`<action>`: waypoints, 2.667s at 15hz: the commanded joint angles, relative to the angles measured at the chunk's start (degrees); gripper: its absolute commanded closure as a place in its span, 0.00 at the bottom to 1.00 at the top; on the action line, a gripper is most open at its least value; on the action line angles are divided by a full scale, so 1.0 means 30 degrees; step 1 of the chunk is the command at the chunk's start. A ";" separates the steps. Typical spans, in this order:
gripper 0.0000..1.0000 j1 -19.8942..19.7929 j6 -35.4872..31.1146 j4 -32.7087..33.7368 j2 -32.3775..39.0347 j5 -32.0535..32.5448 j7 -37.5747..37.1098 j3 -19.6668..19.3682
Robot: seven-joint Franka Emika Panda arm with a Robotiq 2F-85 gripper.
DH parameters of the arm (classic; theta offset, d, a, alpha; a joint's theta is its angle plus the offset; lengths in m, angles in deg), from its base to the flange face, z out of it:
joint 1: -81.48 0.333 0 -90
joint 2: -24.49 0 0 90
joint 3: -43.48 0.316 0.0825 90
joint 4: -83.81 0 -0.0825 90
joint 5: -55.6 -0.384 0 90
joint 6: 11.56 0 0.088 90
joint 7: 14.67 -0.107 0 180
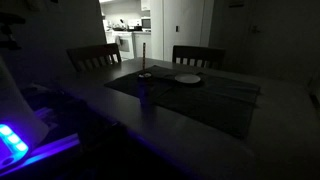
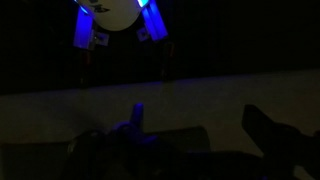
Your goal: Remove the straw from the can and put it on the table
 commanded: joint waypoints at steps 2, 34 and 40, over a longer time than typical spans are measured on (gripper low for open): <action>0.00 -0.0051 -0.0173 -0.0086 0.0109 -0.0129 0.0129 -0.0083; 0.00 -0.1837 -0.6611 0.0958 0.5563 0.5976 0.6089 -0.4637; 0.00 -0.1849 -0.6672 0.0958 0.5607 0.5972 0.6210 -0.4720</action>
